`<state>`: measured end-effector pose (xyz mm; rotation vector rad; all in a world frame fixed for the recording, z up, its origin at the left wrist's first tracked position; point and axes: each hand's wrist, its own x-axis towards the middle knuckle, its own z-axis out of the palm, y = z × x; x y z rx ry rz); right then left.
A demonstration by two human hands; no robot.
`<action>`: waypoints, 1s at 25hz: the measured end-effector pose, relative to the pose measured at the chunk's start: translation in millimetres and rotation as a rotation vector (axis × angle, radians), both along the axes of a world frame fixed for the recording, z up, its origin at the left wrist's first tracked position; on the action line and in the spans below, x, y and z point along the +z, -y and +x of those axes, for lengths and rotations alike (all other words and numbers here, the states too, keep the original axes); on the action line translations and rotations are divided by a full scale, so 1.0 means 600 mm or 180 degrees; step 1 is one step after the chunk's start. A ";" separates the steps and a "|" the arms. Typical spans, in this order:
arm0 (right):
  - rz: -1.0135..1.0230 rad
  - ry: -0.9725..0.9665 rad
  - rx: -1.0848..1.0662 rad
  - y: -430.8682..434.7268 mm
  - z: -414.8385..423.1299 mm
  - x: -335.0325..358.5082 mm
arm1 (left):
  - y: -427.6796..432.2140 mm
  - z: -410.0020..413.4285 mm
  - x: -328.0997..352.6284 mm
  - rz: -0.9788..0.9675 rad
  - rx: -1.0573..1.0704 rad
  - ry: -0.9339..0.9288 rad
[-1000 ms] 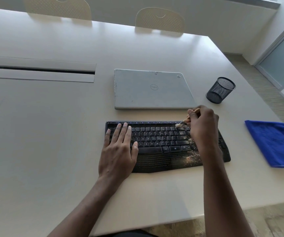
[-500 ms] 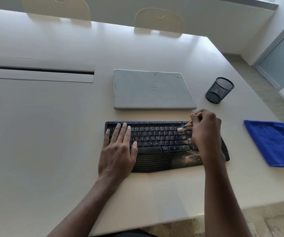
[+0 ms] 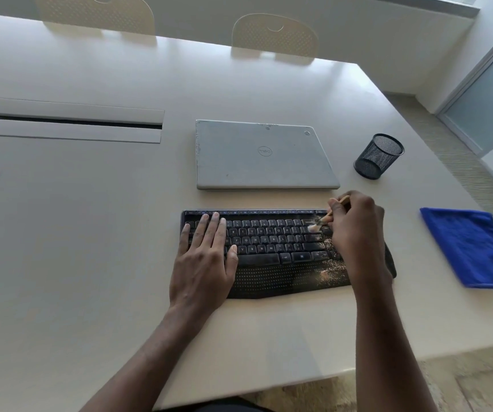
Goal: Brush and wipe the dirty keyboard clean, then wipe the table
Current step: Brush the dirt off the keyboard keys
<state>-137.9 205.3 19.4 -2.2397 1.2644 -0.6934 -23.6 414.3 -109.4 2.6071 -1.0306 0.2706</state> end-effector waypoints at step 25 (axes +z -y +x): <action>0.0216 -0.0145 0.0573 -0.041 -0.012 -0.012 | 0.000 -0.002 0.000 0.0011 0.0017 -0.0006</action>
